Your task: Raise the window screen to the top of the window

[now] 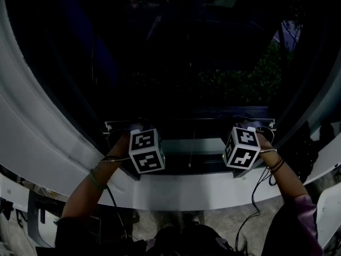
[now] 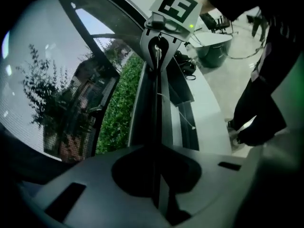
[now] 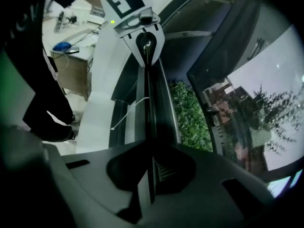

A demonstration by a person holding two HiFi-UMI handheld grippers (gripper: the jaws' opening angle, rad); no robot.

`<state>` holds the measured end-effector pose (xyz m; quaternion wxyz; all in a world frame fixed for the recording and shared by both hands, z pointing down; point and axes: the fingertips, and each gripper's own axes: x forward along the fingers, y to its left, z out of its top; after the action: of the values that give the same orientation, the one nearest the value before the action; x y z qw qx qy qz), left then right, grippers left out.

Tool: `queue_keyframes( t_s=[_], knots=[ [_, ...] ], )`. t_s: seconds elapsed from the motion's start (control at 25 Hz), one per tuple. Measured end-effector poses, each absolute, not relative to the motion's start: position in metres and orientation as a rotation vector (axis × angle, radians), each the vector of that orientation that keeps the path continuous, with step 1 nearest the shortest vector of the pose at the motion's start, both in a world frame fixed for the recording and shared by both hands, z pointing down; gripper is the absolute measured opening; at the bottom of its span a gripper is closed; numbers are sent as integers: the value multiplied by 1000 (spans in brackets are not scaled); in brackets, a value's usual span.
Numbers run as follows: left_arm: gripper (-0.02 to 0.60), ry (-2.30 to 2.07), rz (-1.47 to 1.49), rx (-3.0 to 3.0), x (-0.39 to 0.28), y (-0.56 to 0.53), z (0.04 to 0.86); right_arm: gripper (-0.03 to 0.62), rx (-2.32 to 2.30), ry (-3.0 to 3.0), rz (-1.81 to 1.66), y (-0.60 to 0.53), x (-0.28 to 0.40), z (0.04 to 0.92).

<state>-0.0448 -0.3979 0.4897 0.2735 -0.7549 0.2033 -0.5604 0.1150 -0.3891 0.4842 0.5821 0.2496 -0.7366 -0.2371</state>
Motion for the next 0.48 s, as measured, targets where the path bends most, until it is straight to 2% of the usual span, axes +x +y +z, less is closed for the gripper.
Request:
queue_keyframes(
  t_s=[0.2, 0.48],
  knots=[
    [12, 594, -1464, -2030, -46, -402, 489, 25, 589, -1625, -477, -394, 114, 486],
    [18, 573, -1462, -2050, -47, -395, 492, 25, 603, -1732, -536, -388, 113, 486]
  ],
)
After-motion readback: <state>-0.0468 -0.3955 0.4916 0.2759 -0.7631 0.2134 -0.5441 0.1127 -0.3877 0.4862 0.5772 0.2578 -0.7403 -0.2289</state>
